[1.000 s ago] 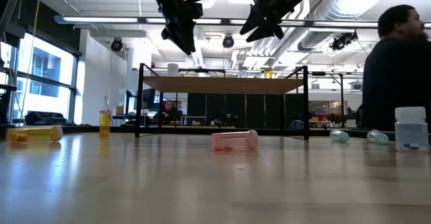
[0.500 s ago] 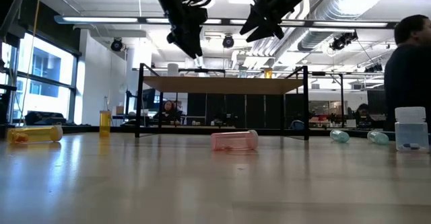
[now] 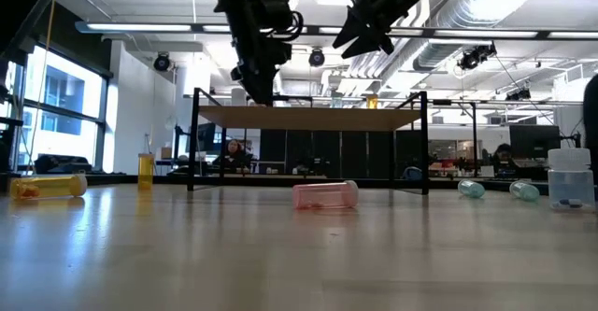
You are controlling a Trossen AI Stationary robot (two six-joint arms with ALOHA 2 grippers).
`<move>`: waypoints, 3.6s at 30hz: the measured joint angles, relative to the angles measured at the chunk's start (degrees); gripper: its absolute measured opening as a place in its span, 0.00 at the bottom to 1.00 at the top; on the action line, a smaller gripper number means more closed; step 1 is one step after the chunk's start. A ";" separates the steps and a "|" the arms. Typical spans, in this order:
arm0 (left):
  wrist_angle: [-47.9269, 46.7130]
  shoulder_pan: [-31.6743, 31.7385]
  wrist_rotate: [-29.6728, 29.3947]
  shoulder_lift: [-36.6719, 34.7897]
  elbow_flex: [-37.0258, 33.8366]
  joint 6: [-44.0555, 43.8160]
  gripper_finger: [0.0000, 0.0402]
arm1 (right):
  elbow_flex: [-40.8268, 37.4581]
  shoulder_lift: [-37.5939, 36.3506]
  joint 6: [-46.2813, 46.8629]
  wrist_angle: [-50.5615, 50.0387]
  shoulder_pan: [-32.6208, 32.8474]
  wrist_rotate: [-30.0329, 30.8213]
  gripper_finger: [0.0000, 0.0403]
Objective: Pick and place medicine bottles onto shelf by color
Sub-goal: Put the top pink pill bottle on the shelf
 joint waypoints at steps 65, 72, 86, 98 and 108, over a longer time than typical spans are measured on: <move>-15.10 -19.06 -16.38 -0.08 15.29 19.71 0.23 | 0.50 -0.87 10.72 0.40 -0.26 -24.42 0.48; -14.62 -24.65 -22.41 -0.08 15.45 24.45 0.23 | 2.46 -0.81 11.96 -1.91 -0.42 -30.43 0.48; -5.66 -33.35 -30.96 -0.08 15.45 36.34 0.23 | 2.69 -0.79 11.90 -13.22 0.74 -35.09 0.48; -0.22 -38.81 -31.90 -0.06 15.45 42.76 0.23 | 2.69 -0.79 18.87 -13.34 3.77 -42.72 0.48; 3.92 -41.66 -36.32 -0.06 15.45 47.94 0.23 | 2.64 -0.76 24.45 -13.55 6.35 -48.44 0.48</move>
